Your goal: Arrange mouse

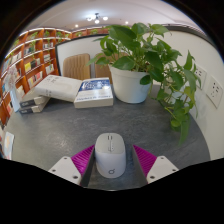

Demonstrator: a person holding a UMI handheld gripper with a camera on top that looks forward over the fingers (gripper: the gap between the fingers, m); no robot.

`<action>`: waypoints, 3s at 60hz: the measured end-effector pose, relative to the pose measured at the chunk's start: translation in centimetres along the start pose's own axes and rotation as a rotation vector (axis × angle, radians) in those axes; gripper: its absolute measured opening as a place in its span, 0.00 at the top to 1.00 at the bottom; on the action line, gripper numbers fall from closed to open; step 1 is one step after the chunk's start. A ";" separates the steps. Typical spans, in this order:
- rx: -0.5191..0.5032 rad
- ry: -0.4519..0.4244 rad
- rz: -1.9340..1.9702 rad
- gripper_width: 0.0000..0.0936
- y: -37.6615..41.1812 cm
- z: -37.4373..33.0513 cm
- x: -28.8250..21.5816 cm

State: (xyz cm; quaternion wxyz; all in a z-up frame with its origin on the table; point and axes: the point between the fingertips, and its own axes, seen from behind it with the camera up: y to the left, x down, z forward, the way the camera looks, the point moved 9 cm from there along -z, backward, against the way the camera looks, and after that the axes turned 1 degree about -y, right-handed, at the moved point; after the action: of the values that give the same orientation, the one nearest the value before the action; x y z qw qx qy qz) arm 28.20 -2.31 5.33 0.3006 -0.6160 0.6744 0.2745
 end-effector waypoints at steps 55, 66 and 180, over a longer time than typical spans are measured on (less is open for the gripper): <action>0.090 -0.339 -0.013 0.61 26.6 -19.0 -19.3; -0.047 -0.382 -0.076 0.61 40.9 -21.7 -19.3; -0.124 -0.168 -0.058 0.13 29.3 -30.7 -2.9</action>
State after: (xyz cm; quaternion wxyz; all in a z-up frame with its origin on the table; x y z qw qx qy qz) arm -2.86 -20.46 27.99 0.3250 -0.6276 0.6105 0.3575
